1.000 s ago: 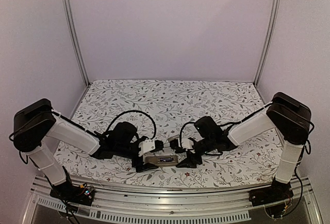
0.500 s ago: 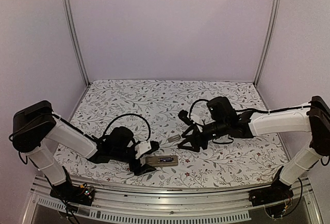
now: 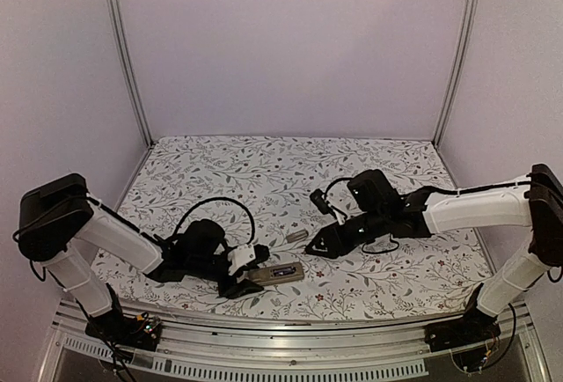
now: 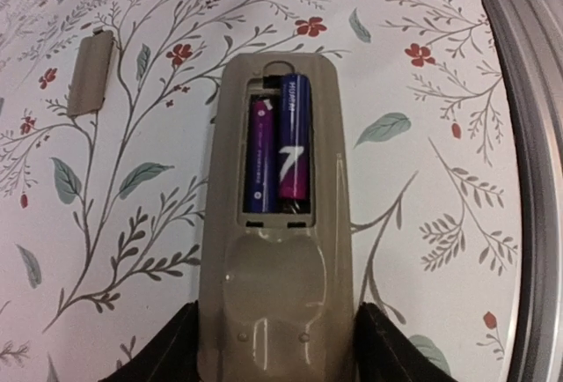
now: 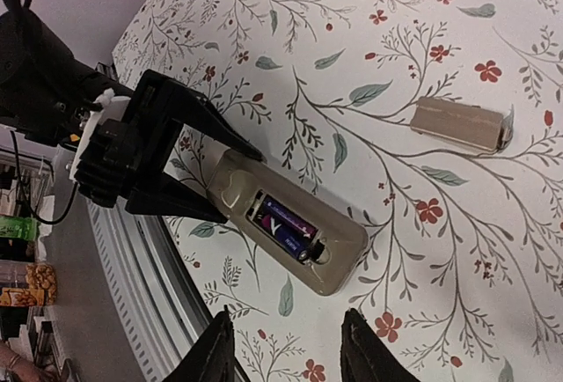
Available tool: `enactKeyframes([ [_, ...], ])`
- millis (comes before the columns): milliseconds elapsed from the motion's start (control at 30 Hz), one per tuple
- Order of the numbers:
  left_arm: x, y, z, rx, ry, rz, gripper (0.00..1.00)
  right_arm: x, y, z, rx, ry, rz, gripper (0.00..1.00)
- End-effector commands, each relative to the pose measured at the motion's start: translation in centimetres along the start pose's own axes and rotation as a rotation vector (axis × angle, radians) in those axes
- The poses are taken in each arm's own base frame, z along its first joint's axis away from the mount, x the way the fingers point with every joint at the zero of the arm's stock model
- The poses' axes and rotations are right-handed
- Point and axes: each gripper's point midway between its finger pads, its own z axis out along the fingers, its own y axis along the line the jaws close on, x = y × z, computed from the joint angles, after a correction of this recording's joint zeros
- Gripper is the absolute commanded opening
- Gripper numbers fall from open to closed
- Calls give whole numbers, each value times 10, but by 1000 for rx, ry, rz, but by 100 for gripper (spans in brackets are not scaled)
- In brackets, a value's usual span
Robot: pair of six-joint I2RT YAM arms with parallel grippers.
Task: Load the batteries into the remote control
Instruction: Hold the remote control without batteries at the center of the board, then place the battery in the battery compartment.
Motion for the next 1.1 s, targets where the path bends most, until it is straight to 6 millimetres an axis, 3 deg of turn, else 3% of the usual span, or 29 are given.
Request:
enactKeyframes([
  [0, 10, -16, -2, 21, 2, 26, 53, 26, 2, 12, 26, 112, 202, 36],
  [300, -6, -15, 14, 33, -41, -13, 39, 19, -5, 22, 106, 166, 244, 25],
  [567, -9, -3, 30, -60, -24, -45, 29, 27, -15, 40, 197, 237, 275, 17],
  [800, -11, -6, 30, -69, -33, -28, 29, 21, -25, 42, 281, 257, 275, 14],
  [1067, -8, -5, 29, -74, -32, -20, 29, 35, -30, 50, 331, 314, 267, 11],
])
